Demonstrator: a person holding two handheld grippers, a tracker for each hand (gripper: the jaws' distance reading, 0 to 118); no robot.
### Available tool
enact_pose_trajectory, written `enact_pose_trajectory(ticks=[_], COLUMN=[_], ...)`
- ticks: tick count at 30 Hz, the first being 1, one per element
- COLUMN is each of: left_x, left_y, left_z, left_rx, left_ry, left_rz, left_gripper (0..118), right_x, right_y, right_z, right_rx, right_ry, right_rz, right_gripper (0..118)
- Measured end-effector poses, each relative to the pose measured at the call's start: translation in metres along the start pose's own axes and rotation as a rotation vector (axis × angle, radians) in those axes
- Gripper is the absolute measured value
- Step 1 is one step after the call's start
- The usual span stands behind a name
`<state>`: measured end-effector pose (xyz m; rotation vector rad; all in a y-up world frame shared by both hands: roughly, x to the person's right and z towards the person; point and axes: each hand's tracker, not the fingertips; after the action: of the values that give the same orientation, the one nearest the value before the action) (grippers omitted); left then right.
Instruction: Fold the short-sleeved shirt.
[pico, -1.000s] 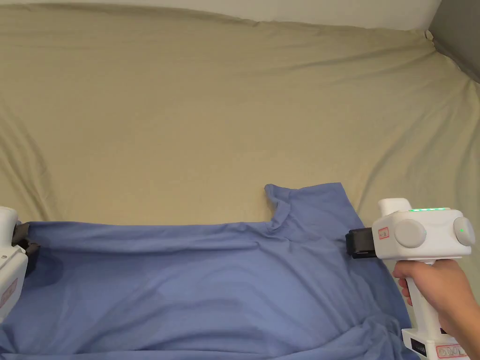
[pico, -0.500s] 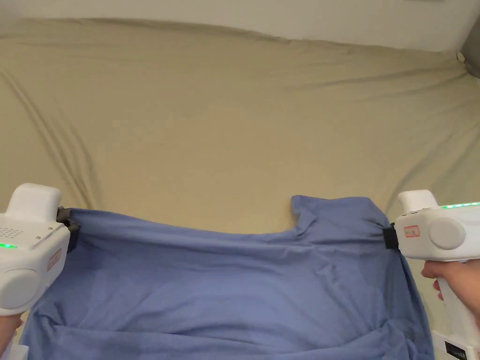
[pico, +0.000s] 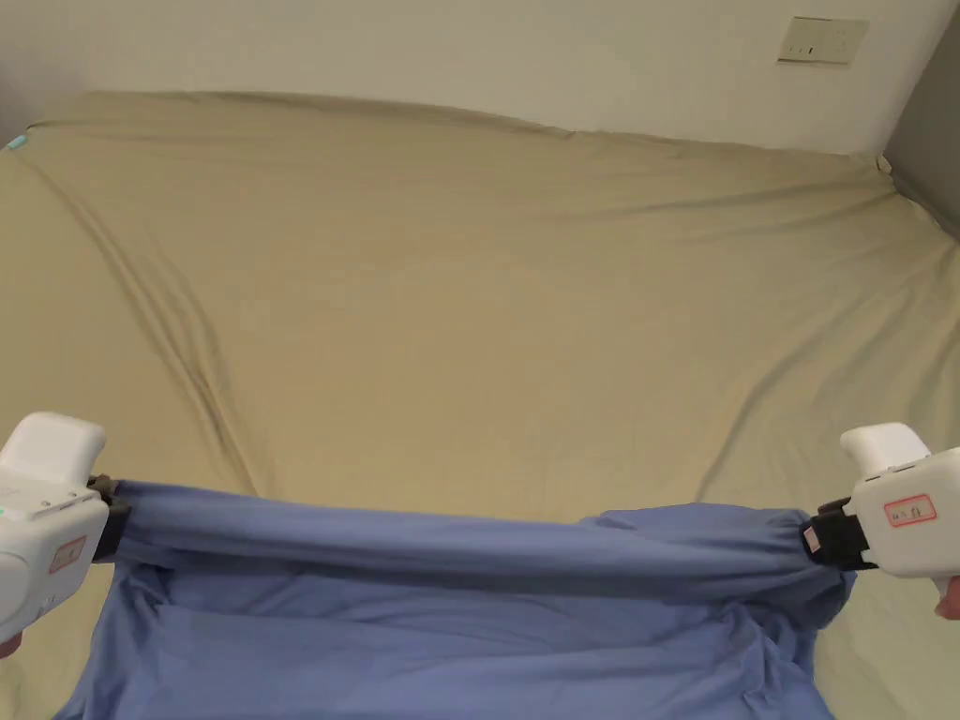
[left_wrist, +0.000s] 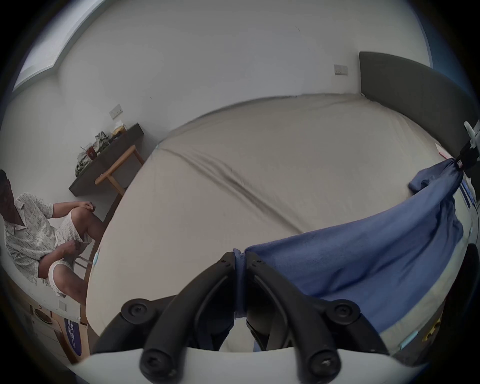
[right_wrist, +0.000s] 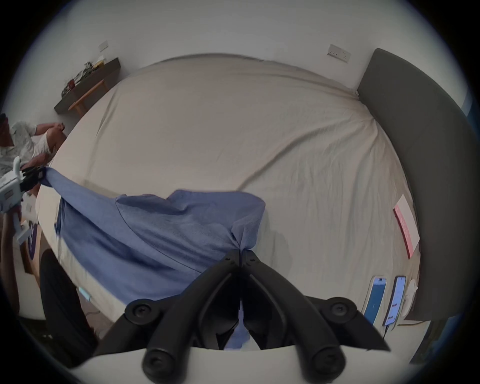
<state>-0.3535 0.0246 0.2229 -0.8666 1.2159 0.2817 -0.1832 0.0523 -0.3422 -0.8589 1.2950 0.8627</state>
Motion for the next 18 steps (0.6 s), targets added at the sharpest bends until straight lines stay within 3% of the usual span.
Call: enact_pose_trajectory(ticks=[3,7,18], left_x=[-0.004,0.022,0.013], left_y=[-0.007,-0.064,-0.114], left_z=[-0.005,0.027,-0.008], left_rx=[-0.050,-0.125,-0.302], left_ry=[-0.010,-0.031,-0.099], left_rz=[-0.034,-0.056,-0.116], left_gripper=[4,4,4], right_x=[-0.007,-0.012,-0.026], right_y=[-0.026,-0.058,-0.098], right_z=[-0.001,-0.013,-0.052], right_rx=[-0.039,-0.132,-0.331], right_ry=[0.015,0.041,0.061], right_rz=[0.002,-0.003,0.024], right_gripper=[0,0,0])
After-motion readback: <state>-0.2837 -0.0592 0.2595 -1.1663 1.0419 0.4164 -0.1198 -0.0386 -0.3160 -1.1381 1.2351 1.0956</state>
